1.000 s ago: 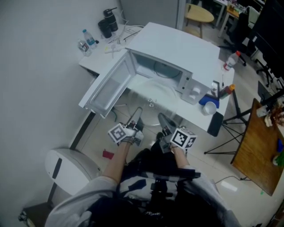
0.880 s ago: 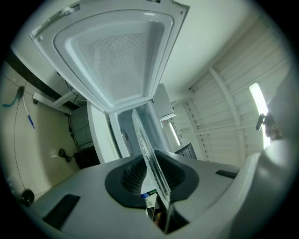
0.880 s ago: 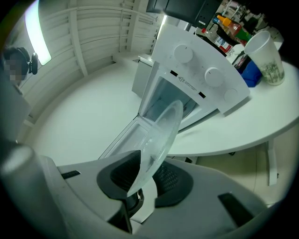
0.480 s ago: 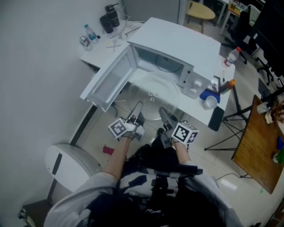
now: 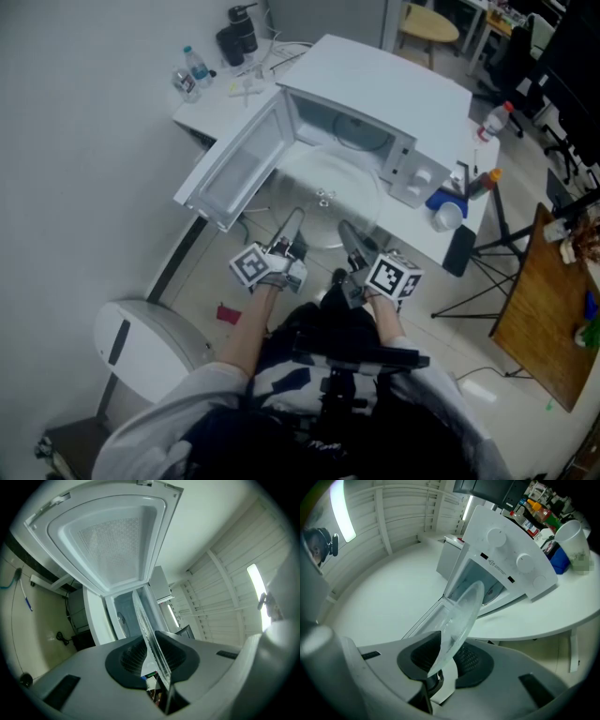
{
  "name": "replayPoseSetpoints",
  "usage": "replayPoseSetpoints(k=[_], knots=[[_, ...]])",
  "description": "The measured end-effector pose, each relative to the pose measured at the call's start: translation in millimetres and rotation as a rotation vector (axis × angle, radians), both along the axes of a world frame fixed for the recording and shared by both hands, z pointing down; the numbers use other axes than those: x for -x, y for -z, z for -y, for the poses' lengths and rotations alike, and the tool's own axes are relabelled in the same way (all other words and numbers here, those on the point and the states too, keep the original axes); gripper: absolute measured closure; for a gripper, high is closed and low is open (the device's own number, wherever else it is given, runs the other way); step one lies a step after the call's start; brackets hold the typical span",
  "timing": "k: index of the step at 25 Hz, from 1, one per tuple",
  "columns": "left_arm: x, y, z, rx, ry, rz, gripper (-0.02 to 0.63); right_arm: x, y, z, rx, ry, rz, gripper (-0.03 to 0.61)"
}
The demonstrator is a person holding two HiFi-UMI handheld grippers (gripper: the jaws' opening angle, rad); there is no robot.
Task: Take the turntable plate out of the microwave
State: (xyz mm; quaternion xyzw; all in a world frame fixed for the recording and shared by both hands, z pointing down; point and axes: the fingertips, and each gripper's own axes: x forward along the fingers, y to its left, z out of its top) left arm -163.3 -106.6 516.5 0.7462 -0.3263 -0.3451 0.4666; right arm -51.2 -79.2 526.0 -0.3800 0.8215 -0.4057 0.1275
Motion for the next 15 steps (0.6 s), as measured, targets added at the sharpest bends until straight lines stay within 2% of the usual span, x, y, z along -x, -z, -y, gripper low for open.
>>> replayPoseSetpoints(k=[7, 15], knots=[[3.4, 3.4, 3.3, -0.015, 0.005, 0.018, 0.565, 3.9, 3.0, 2.4, -0.001, 0.008, 0.022, 0.489], [3.5, 0.9, 5.0, 0.002, -0.001, 0.014, 0.565, 1.6, -2.3, 5.6, -0.002, -0.002, -0.01, 0.488]])
